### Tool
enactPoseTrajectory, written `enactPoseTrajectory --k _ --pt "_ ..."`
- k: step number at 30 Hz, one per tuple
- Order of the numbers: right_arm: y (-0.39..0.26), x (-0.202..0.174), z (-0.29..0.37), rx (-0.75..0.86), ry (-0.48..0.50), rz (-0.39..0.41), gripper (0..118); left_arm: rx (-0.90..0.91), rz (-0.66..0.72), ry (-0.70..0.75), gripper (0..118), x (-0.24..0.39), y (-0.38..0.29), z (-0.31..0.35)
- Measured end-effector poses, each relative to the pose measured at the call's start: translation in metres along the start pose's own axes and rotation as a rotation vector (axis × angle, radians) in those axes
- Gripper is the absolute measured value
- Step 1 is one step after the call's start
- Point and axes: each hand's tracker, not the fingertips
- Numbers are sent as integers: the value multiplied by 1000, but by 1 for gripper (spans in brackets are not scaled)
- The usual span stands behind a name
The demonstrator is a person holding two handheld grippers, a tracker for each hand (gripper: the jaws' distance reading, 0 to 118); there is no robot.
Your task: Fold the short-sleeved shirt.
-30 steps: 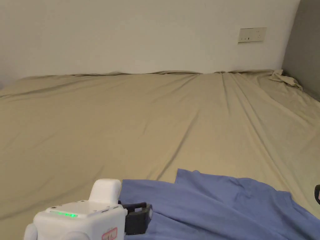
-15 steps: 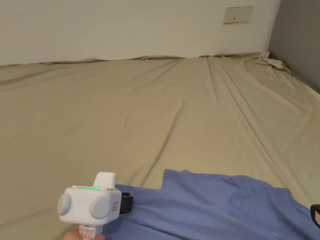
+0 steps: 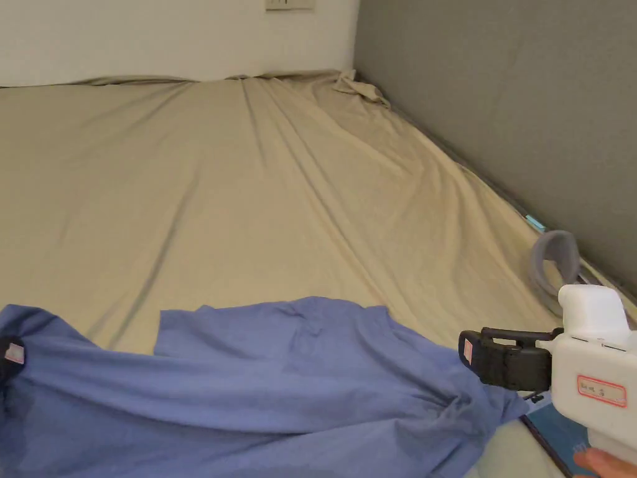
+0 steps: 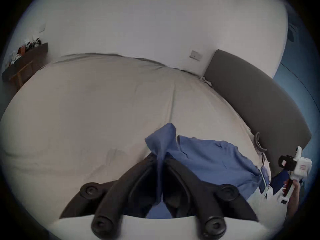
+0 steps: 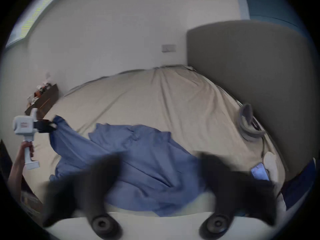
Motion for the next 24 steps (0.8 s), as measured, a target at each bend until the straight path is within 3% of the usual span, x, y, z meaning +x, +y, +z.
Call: enactPoseTrajectory --k 4,7,9,10,12,13,14,15,16,18,24 --pt "-15 46 -48 -196 -20 -115 118 -29 -23 7 4 17 -8 0" --pt "-26 48 -93 -347 -2 -95 118 -56 -8 16 4 23 -14 -7" --pt "-34 39 -127 -445 25 -67 110 -67 6 22 4 24 -17 -13" --pt "-39 36 -140 -494 21 -44 96 -74 9 26 4 26 -18 -15" --pt "-44 27 -151 -524 22 0 52 -87 16 33 4 28 -21 -19" --pt "-39 20 -140 -448 -19 86 42 -91 21 27 4 27 -21 -20" --pt "-35 17 -136 -440 22 110 17 -91 27 20 4 27 -21 -20" --pt "-33 16 -135 -434 64 77 10 -88 45 7 4 26 -21 -20" --pt "-33 12 -130 -421 30 78 10 -86 63 -11 4 26 -20 -18" --pt "-29 2 -119 -336 8 161 9 -55 83 -32 4 26 -18 -12" --pt "15 -36 -35 -10 121 161 9 183 120 -134 4 32 17 69"
